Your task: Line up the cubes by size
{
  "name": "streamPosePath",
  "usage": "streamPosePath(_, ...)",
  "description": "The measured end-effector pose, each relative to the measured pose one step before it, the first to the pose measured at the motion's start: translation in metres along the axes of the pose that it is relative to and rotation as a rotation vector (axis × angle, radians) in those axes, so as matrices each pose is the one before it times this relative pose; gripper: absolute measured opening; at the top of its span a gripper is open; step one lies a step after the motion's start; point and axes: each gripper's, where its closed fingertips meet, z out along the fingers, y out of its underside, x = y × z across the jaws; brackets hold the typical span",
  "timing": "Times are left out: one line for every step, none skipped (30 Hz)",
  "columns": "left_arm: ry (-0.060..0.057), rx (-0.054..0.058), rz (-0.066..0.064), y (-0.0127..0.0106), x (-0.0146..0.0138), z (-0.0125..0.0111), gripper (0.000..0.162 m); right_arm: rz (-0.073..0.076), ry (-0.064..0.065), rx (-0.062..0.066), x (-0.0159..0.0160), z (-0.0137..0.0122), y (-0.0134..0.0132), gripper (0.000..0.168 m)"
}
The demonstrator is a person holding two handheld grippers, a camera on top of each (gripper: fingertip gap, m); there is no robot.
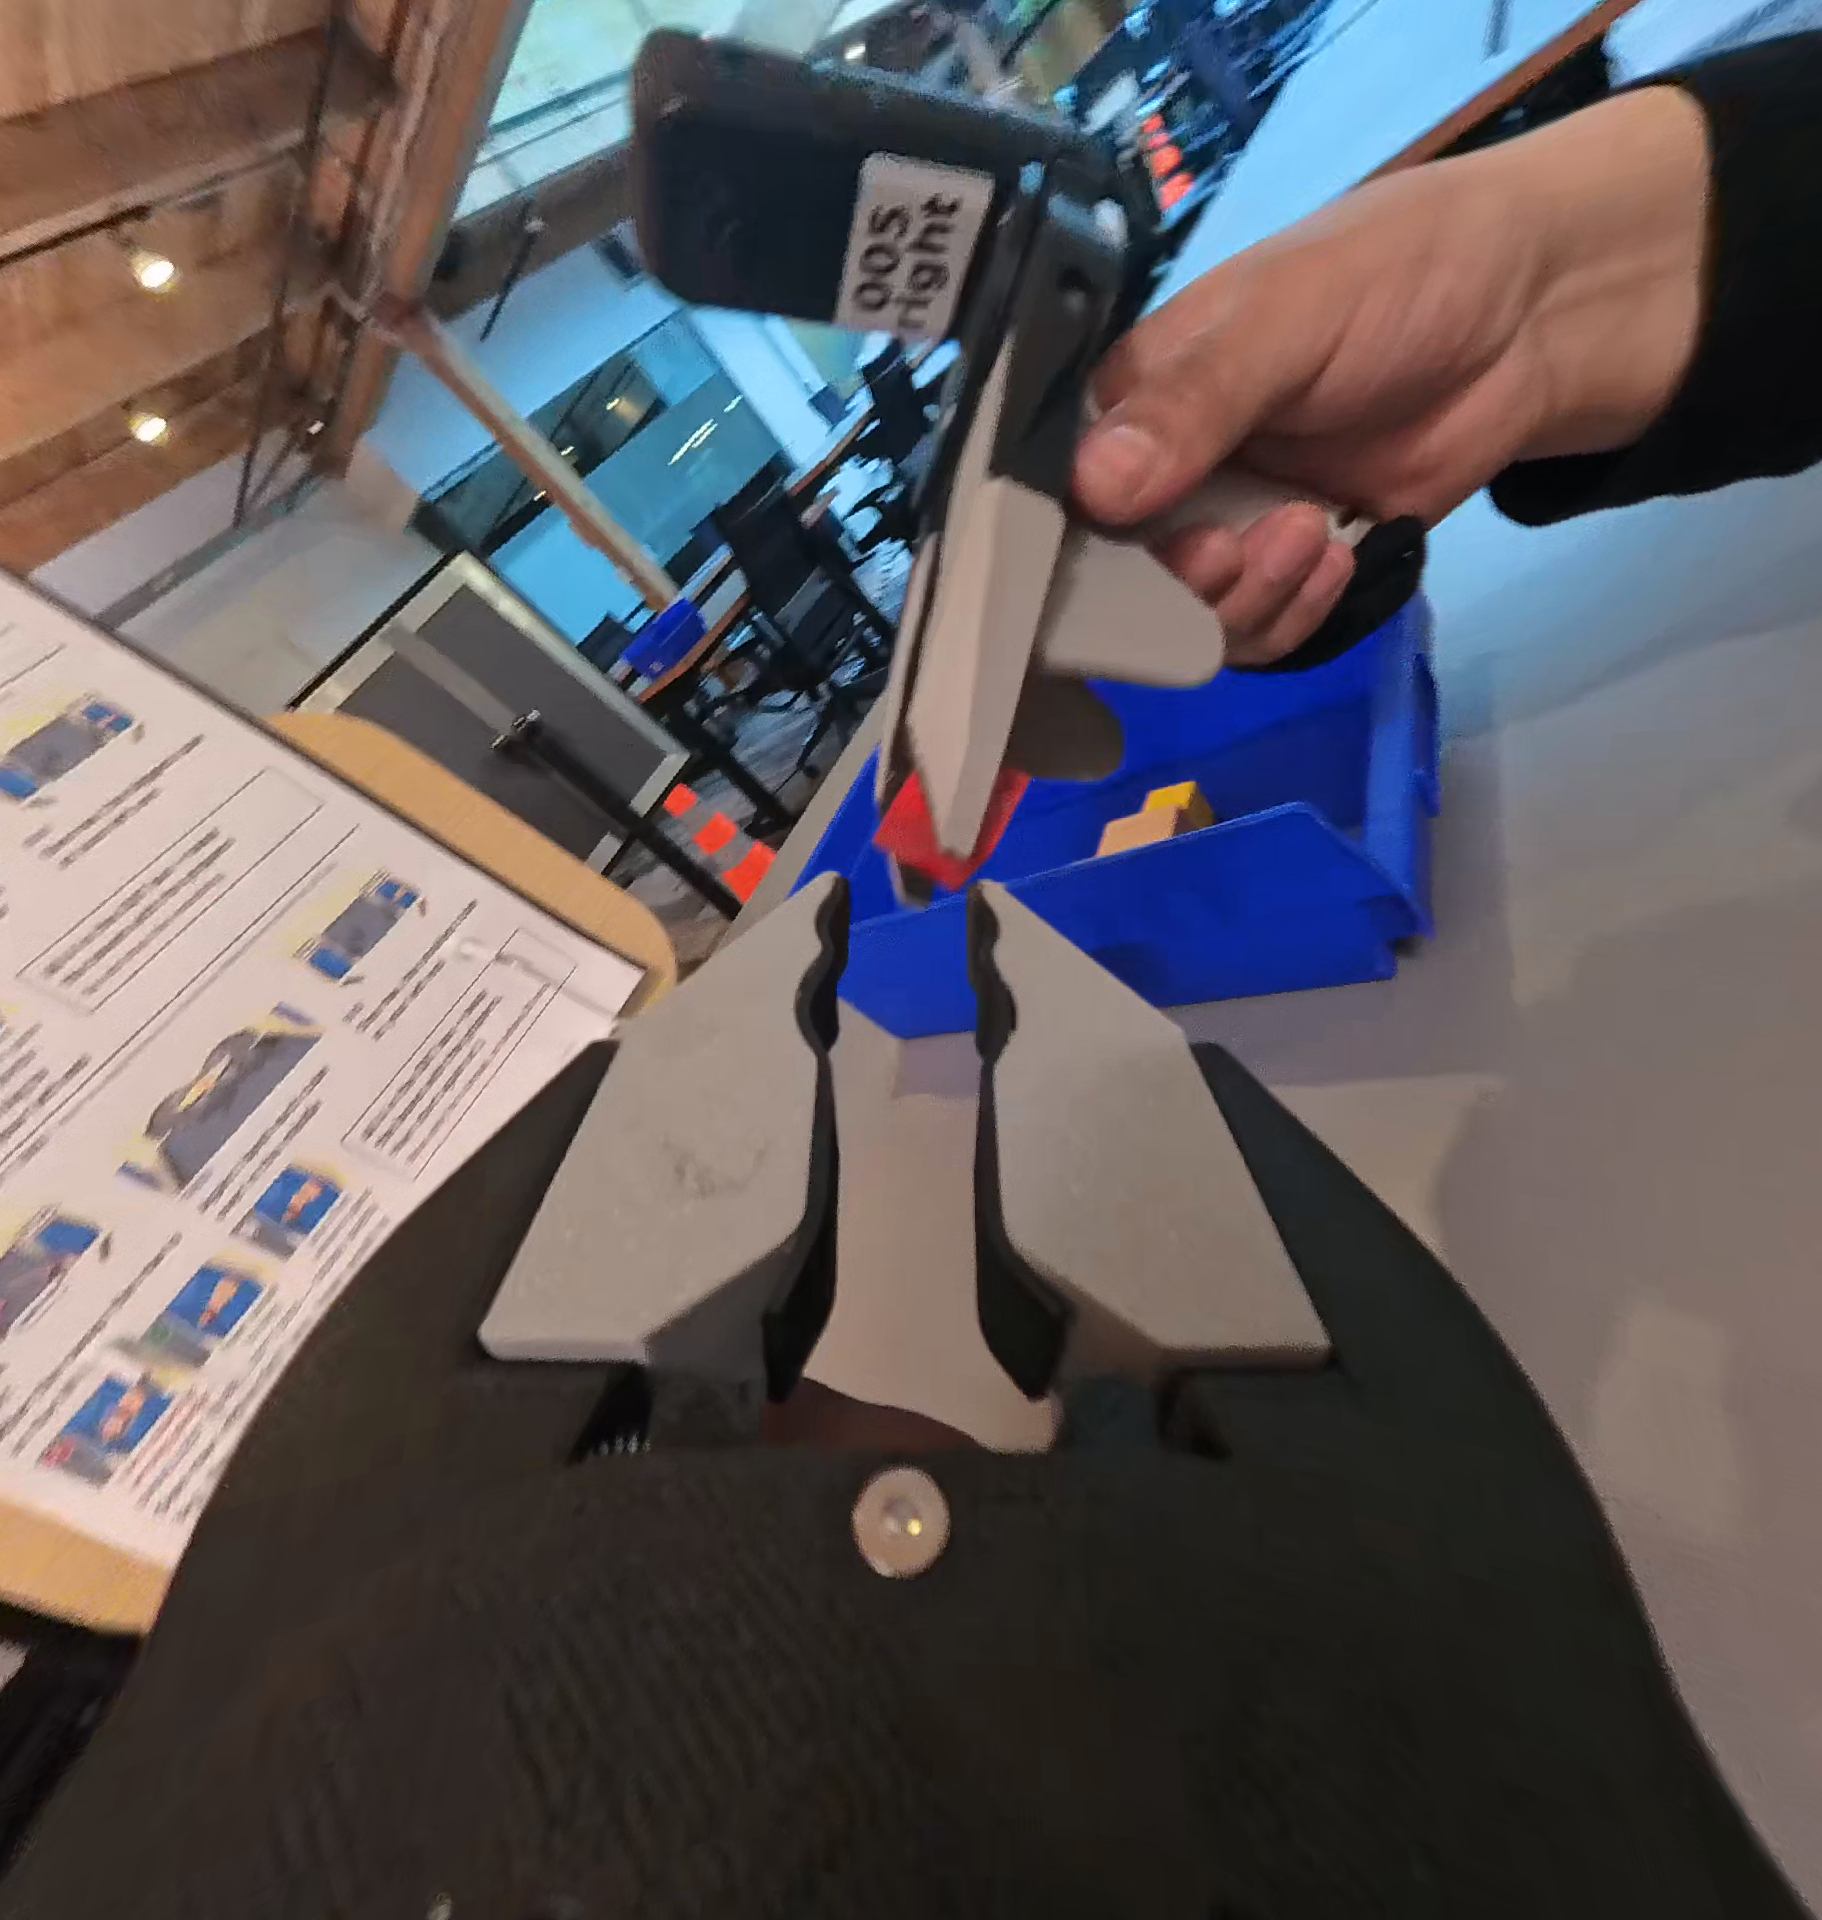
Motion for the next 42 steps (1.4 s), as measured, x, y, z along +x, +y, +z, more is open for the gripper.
streamPosePath(-0.0275, -0.0184, -0.0274, 0.00152, -0.00405, -0.00454, 0.021, -0.0227, 0.0097, -0.0119, 0.00267, -0.00818, -0.00015, 0.02)
streamPosePath(-0.0226, -0.0282, -0.0302, 0.00283, -0.00376, -0.00578, 0.024, -0.0312, 0.028, -0.0256, 0.006, -0.00978, 0.00159, 0.02)
streamPosePath(-0.022, -0.0379, -0.0245, 0.00465, -0.00385, -0.00699, 0.024, -0.0427, 0.0648, -0.0461, 0.01263, -0.01149, 0.0049, 0.02)
streamPosePath(-0.0248, -0.0472, -0.0155, 0.00708, -0.00415, -0.00785, 0.024, -0.0558, 0.0798, -0.0636, 0.01649, -0.01231, 0.00854, 0.02)
streamPosePath(-0.0325, -0.0539, -0.0113, 0.00909, -0.00521, -0.0083, 0.024, -0.062, 0.0923, -0.0715, 0.02022, -0.01211, 0.01163, 0.02)
streamPosePath(-0.031, -0.0534, -0.0136, 0.01028, -0.00504, -0.00836, 0.024, -0.0596, 0.1098, -0.0862, 0.02444, -0.01089, 0.01654, 0.02)
streamPosePath(-0.0212, -0.0436, -0.0187, 0.00996, -0.00358, -0.0082, 0.024, -0.0498, 0.0846, -0.0954, 0.02164, -0.00777, 0.02011, 0.02)
streamPosePath(-0.0183, -0.0264, -0.0257, 0.00832, -0.00311, -0.00789, 0.028, -0.0437, 0.047, -0.0894, 0.01596, -0.00396, 0.02052, 0.02)
streamPosePath(-0.016, -0.0178, -0.0298, 0.00762, -0.00271, -0.00732, 0.032, -0.048, 0.0384, -0.0864, 0.01334, -0.00075, 0.021, 0.02)
streamPosePath(-0.0115, -0.0175, -0.0275, 0.00794, -0.00193, -0.00654, 0.036, -0.0483, 0.0143, -0.0761, 0.00751, 0.00259, 0.01964, 0.02)
streamPosePath(-0.0063, -0.0199, -0.0209, 0.00852, -0.00102, -0.0057, 0.039, -0.0486, -0.012, -0.0642, 0.00155, 0.00542, 0.01737, 0.02)
streamPosePath(-0.0044, -0.0186, -0.0144, 0.00835, -0.00033, -0.00475, 0.043, -0.0441, -0.0094, -0.0674, 0.00039, 0.00789, 0.01673, 0.021)
streamPosePath(-0.0036, -0.0158, -0.0073, 0.00775, 0.00027, -0.00416, 0.047, -0.0406, -0.0035, -0.0806, 0.00025, 0.00984, 0.01687, 0.021)
streamPosePath(-0.0026, -0.0106, 0.0006, 0.00674, 0.00093, -0.00363, 0.051, -0.0426, -0.0087, -0.0677, -0.00157, 0.01109, 0.01338, 0.02)
streamPosePath(-0.0044, -0.0061, 0.0024, 0.0057, 0.00108, -0.00305, 0.051, -0.0428, -0.0109, -0.0479, -0.00251, 0.0113, 0.0092, 0.021)
streamPosePath(-0.0037, -0.008, -0.0001, 0.0054, 0.00128, -0.00238, 0.051, -0.0373, -0.0135, -0.0508, -0.00288, 0.01049, 0.00863, 0.021)
streamPosePath(-0.0032, -0.0113, -0.0015, 0.00519, 0.00109, -0.00182, 0.051, -0.0307, -0.0158, -0.055, -0.00267, 0.00947, 0.00828, 0.02)
streamPosePath(-0.0057, -0.0109, -0.0005, 0.00479, 0.0007, -0.00146, 0.051, -0.0261, -0.0095, -0.0433, -0.00165, 0.00813, 0.0057, 0.02)
streamPosePath(-0.0064, -0.0108, 0.0001, 0.0044, 0.00021, -0.00119, 0.051, -0.0194, -0.0057, -0.026, -0.00082, 0.00659, 0.00241, 0.021)
streamPosePath(-0.0066, -0.0146, -0.0021, 0.00488, -0.00031, -0.00074, 0.051, -0.0104, -0.0075, -0.0112, -0.00064, 0.00505, -0.00051, 0.021)
streamPosePath(-0.0078, -0.0182, -0.003, 0.00543, -0.00089, -0.00017, 0.052, -0.002, -0.0193, 0.0098, -0.00183, 0.00368, -0.004, 0.021)
streamPosePath(-0.0078, -0.0196, -0.0024, 0.00569, -0.0013, 0.0003, 0.053, 0.005, -0.013, 0.0102, -0.00019, 0.00128, -0.0044, 0.021)
streamPosePath(-0.0074, -0.0199, -0.0033, 0.00549, -0.00133, 0.00045, 0.055, 0.0013, -0.0209, 0.0294, -0.0016, -0.00018, -0.00674, 0.021)
streamPosePath(-0.0049, -0.0169, -0.0051, 0.00459, -0.00094, 0.00048, 0.058, 0.0005, -0.0184, 0.021, -0.00154, 0.00061, -0.00486, 0.02)
streamPosePath(0.0022, -0.0136, -0.0078, 0.00382, 0.00024, 0.00003, 0.063, 0.0095, -0.0103, -0.0191, 0.00017, 0.00181, 0.00216, 0.021)
streamPosePath(0.0053, -0.0121, -0.0085, 0.00327, 0.00089, -0.0004, 0.066, 0.0147, -0.0178, -0.0259, -0.00063, 0.00198, 0.00363, 0.022)
streamPosePath(0.0001, -0.0076, -0.007, 0.00254, 0.00022, -0.00103, 0.067, 0.0245, -0.0059, 0.0073, 0.00166, -0.00035, -0.00084, 0.025)
streamPosePath(-0.0077, -0.0021, -0.0072, 0.00168, -0.00078, -0.00174, 0.07, 0.0257, 0.0049, -0.0007, 0.00307, -0.00009, 0.00068, 0.034)
streamPosePath(-0.014, 0.0, -0.0097, 0.00159, -0.00162, -0.00214, 0.073, 0.0146, -0.014, -0.0001, -0.00044, 0.00013, 0.00055, 0.036)
streamPosePath(-0.0174, -0.0015, -0.0129, 0.00216, -0.00226, -0.00238, 0.076, 0.0087, -0.0035, 0.0006, 0.00006, 0.0001, 0.00035, 0.038)
streamPosePath(-0.0161, -0.0052, -0.015, 0.00331, -0.00207, -0.00213, 0.078, 0.0012, 0.0041, 0.0046, -0.00029, -0.00045, -0.00011, 0.044)
streamPosePath(-0.0129, -0.009, -0.0153, 0.00447, -0.00147, -0.00211, 0.08, -0.0031, 0.0122, 0.0093, -0.00027, -0.00111, -0.0005, 0.054)
streamPosePath(-0.0135, -0.0108, -0.0158, 0.00555, -0.00157, -0.0017, 0.082, 0.002, 0.0154, 0.0187, -0.00018, -0.00302, -0.0013, 0.058)
streamPosePath(-0.0124, -0.0102, -0.0142, 0.00585, -0.00129, -0.0017, 0.083, 0.0119, 0.014, 0.0337, -0.00061, -0.00524, -0.00257, 0.061)
streamPosePath(-0.0074, -0.0078, -0.0098, 0.00599, -0.00037, -0.00179, 0.085, 0.0228, 0.0149, 0.0489, -0.00097, -0.0075, -0.00398, 0.064)
streamPosePath(-0.0045, -0.0071, -0.0062, 0.0061, -0.00006, -0.00179, 0.087, 0.027, 0.0131, 0.0589, -0.00255, -0.00934, -0.00532, 0.068)
streamPosePath(-0.0077, -0.0079, -0.0038, 0.00594, -0.00065, -0.00156, 0.088, 0.0261, 0.0183, 0.0606, -0.00358, -0.01064, -0.00554, 0.069)
streamPosePath(-0.0132, -0.0073, 0.0, 0.00572, -0.0017, -0.00121, 0.088, 0.0249, 0.019, 0.064, -0.00583, -0.01115, -0.00677, 0.072)
streamPosePath(-0.0171, -0.0069, 0.0039, 0.00521, -0.00234, -0.00041, 0.088, 0.0204, 0.01, 0.0735, -0.00989, -0.01084, -0.00969, 0.076)
streamPosePath(-0.0147, -0.0101, 0.0054, 0.00482, -0.0021, 0.00059, 0.089, 0.0208, 0.0103, 0.0747, -0.01221, -0.00957, -0.01154, 0.077)
streamPosePath(-0.0083, -0.0104, 0.004, 0.00362, -0.00114, 0.00186, 0.089, 0.0263, 0.0215, 0.0682, -0.0122, -0.00715, -0.01191, 0.078)
streamPosePath(-0.0091, -0.0067, 0.001, 0.00213, -0.00136, 0.00289, 0.089, 0.0302, 0.0206, 0.0593, -0.01364, -0.00441, -0.01141, 0.081)
